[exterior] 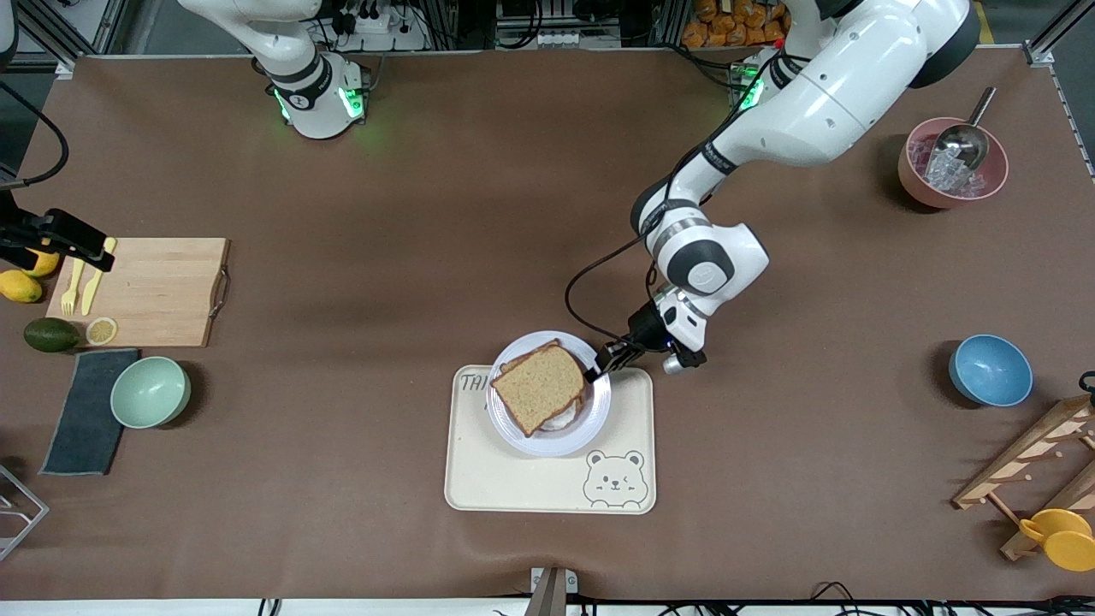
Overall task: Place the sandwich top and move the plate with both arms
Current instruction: 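Slide the plate onto the white bear tray with the left gripper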
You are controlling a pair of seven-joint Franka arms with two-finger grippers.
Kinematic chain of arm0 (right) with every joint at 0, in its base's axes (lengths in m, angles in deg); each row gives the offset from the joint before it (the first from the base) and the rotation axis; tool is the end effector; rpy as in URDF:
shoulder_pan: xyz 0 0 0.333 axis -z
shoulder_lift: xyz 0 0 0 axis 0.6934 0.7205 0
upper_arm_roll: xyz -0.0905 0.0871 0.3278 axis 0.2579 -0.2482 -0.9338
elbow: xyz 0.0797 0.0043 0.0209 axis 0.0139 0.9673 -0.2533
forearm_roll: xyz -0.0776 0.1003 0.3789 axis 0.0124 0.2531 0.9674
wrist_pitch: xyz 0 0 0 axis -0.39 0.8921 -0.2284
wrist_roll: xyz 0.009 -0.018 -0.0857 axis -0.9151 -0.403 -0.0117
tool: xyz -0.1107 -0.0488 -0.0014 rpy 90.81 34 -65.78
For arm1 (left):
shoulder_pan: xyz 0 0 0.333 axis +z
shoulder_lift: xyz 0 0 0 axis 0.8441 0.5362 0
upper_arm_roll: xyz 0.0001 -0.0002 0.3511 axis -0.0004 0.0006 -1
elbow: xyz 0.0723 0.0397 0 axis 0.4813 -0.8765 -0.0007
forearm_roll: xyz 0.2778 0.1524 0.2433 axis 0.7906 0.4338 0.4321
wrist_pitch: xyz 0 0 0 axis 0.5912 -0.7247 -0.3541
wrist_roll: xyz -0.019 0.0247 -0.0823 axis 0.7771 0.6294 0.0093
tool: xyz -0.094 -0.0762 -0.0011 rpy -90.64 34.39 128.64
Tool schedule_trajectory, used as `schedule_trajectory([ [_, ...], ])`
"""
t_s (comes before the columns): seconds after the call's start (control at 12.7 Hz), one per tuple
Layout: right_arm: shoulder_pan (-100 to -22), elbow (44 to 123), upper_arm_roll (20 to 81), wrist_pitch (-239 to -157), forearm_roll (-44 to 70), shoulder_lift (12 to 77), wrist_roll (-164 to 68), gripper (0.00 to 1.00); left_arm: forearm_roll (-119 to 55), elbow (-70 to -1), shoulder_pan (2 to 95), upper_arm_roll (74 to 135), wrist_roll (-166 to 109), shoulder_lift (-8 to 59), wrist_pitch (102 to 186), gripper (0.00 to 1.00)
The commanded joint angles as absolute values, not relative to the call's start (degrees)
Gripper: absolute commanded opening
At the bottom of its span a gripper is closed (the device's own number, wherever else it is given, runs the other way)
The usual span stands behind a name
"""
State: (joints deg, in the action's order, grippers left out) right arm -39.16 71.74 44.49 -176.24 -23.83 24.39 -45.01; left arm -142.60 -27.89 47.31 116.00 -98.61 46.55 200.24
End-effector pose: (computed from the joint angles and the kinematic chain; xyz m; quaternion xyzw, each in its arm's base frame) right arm 0.5872 -0.0435 0.6385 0.9996 -0.0172 0.0225 0.0016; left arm 0.6027 -0.3572 0.1868 0.8556 0.2400 0.1468 0.4346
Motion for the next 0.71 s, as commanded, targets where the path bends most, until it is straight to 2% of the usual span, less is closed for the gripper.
schedule_trajectory([
  [0.0, -38.2, 70.1, 44.1, -174.9, -23.9, 25.1, -44.5, 1.00, -144.6, -23.1, 43.8, 112.8, -96.7, 47.7, 201.6, 0.00],
  [0.16, -38.4, 70.1, 44.1, -174.8, -24.5, 25.0, -44.4, 1.00, -144.8, -18.2, 39.1, 108.1, -94.0, 50.3, 201.6, 0.00],
  [0.39, -38.5, 70.1, 44.1, -174.7, -24.7, 25.0, -44.3, 1.00, -144.8, -16.3, 33.6, 101.7, -88.9, 51.1, 201.5, 0.00],
  [0.63, -38.4, 70.1, 44.1, -174.7, -24.6, 25.0, -44.3, 1.00, -144.8, -11.7, 32.4, 101.4, -88.6, 54.4, 201.5, 0.00],
])
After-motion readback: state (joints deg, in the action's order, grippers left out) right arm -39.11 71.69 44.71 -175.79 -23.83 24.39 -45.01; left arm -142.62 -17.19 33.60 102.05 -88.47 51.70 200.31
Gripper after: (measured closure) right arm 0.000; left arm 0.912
